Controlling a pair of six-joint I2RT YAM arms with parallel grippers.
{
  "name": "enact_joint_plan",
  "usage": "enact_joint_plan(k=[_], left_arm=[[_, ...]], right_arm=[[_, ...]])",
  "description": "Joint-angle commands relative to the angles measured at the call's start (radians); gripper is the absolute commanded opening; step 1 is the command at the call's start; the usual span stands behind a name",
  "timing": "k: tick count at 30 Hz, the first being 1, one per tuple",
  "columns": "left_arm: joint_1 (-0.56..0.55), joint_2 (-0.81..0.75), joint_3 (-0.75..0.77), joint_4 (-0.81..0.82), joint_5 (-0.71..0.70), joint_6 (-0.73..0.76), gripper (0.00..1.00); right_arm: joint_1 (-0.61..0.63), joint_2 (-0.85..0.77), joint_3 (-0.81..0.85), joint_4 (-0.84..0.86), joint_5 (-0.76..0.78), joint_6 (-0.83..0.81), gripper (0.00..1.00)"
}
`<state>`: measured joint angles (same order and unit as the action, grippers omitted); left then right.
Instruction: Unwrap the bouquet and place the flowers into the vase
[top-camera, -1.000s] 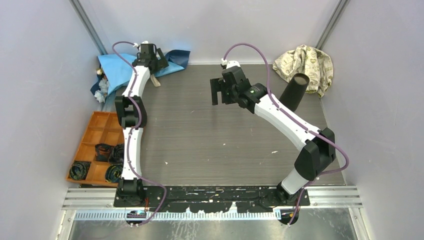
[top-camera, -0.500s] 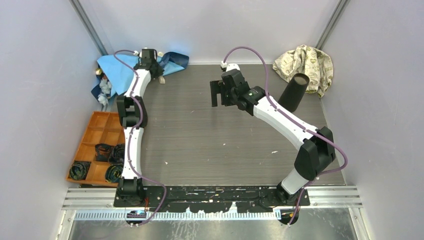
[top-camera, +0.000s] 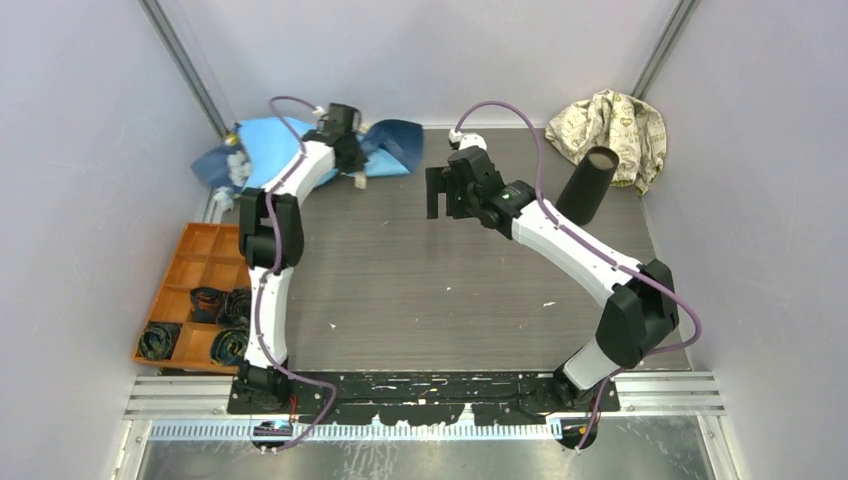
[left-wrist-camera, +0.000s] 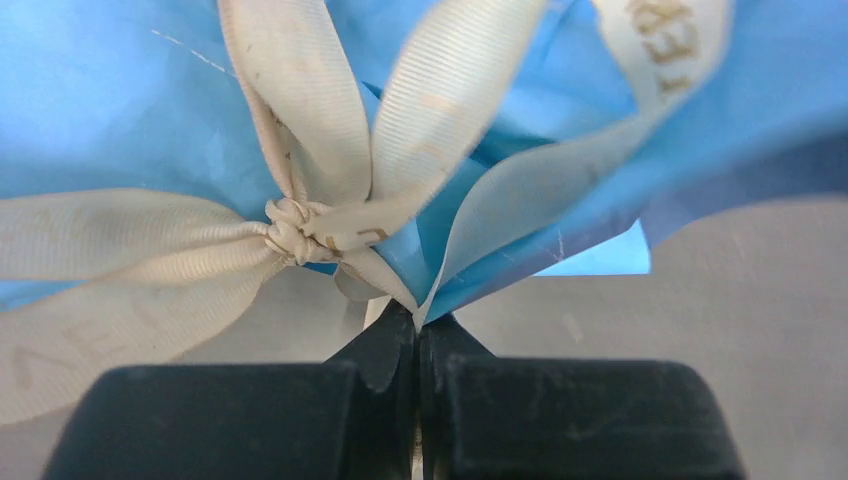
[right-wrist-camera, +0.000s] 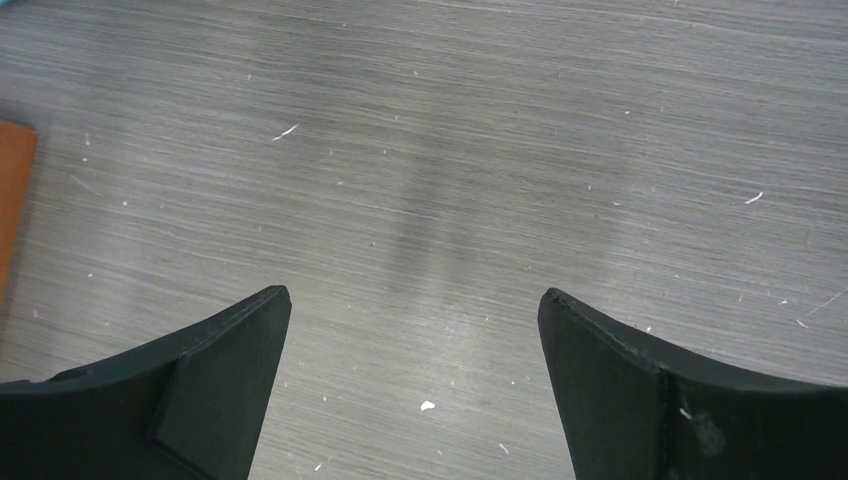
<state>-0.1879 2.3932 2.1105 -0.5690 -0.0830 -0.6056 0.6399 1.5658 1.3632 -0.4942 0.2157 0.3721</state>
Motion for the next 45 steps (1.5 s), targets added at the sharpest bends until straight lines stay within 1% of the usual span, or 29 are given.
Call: enact_joint_plan(k=[1, 3, 6, 8, 10, 12, 14, 16, 18, 20, 21, 22, 24, 25, 26, 27, 29, 31, 33, 35, 37, 39, 40, 42, 45], left_arm=[[-0.226, -0.288, -0.177, -0.026, -0.057, 0.082, 0.00], [-0.313, -0.385, -0.307, -0.015, -0.170, 0.072, 0.00], [-0.409, -0.505, -0.498, 0.007, -0.232, 0.016, 0.00], [-0.448, -0.562, -0.612, 0.007, -0.262, -0.031, 0.00], [-0.460, -0.600, -0.740, 0.001, -0.263, -0.088, 0.00], [-0.460, -0.619, -0.834, 0.011, -0.262, -0.111, 0.00], [-0.460, -0.631, -0.903, 0.006, -0.262, -0.124, 0.00], [-0.459, -0.656, -0.965, 0.022, -0.229, -0.119, 0.00], [-0.465, -0.694, -1.031, 0.067, -0.164, -0.104, 0.14], [-0.480, -0.751, -1.086, 0.108, -0.122, -0.106, 0.26], [-0.490, -0.781, -1.106, 0.126, -0.102, -0.106, 0.31], [-0.499, -0.817, -1.121, 0.144, -0.068, -0.105, 0.34], [-0.521, -0.890, -1.132, 0.166, -0.015, -0.103, 0.40], [-0.533, -0.929, -1.129, 0.169, 0.005, -0.101, 0.41], [-0.549, -0.970, -1.120, 0.164, 0.010, -0.102, 0.41], [-0.569, -1.026, -1.107, 0.160, 0.005, -0.098, 0.44], [-0.606, -1.103, -1.082, 0.137, -0.035, -0.093, 0.47], [-0.616, -1.157, -1.060, 0.105, -0.075, -0.098, 0.49], [-0.617, -1.193, -1.046, 0.043, -0.143, -0.112, 0.48], [-0.616, -1.211, -1.063, -0.001, -0.236, -0.123, 0.48], [-0.612, -1.209, -1.082, -0.054, -0.343, -0.172, 0.47], [-0.608, -1.198, -1.086, -0.124, -0.431, -0.249, 0.45], [-0.608, -1.199, -1.091, -0.141, -0.465, -0.275, 0.45], [-0.606, -1.213, -1.103, -0.175, -0.532, -0.328, 0.45], [-0.602, -1.255, -1.137, -0.173, -0.603, -0.334, 0.47]], right_arm=[[-0.002, -0.114, 0.000, 0.022, 0.009, 0.031, 1.00], [-0.002, -0.152, -0.007, 0.001, 0.010, 0.037, 0.99], [-0.003, -0.219, -0.021, -0.022, 0.033, 0.039, 0.99], [-0.002, -0.266, -0.023, -0.047, 0.058, 0.041, 1.00], [-0.003, -0.318, -0.023, -0.070, 0.075, 0.045, 0.99], [-0.002, -0.366, -0.023, -0.094, 0.090, 0.050, 1.00], [-0.002, -0.414, -0.026, -0.114, 0.108, 0.050, 0.99], [-0.002, -0.452, -0.027, -0.132, 0.158, 0.050, 0.99], [-0.003, -0.466, -0.010, -0.177, 0.243, 0.050, 0.99], [-0.002, -0.461, 0.015, -0.230, 0.341, 0.058, 0.99], [-0.003, -0.455, 0.026, -0.253, 0.411, 0.067, 0.99], [-0.005, -0.443, 0.041, -0.275, 0.443, 0.073, 1.00], [-0.020, -0.402, 0.088, -0.327, 0.473, 0.076, 1.00], [-0.038, -0.371, 0.119, -0.354, 0.477, 0.083, 1.00], [-0.061, -0.341, 0.145, -0.377, 0.474, 0.087, 0.99], [-0.092, -0.315, 0.168, -0.392, 0.464, 0.092, 1.00], [-0.176, -0.278, 0.185, -0.395, 0.408, 0.107, 1.00], [-0.254, -0.264, 0.177, -0.361, 0.328, 0.117, 0.99], [-0.271, -0.244, 0.189, -0.344, 0.288, 0.093, 0.99], [-0.268, -0.215, 0.227, -0.363, 0.219, 0.085, 0.93], [-0.242, -0.199, 0.233, -0.354, 0.172, 0.082, 0.87], [-0.161, -0.181, 0.234, -0.340, 0.179, 0.069, 0.82], [-0.120, -0.162, 0.242, -0.340, 0.185, 0.062, 0.81], [-0.041, -0.105, 0.266, -0.347, 0.189, 0.055, 0.80], [0.057, -0.042, 0.270, -0.337, 0.146, 0.060, 0.82]])
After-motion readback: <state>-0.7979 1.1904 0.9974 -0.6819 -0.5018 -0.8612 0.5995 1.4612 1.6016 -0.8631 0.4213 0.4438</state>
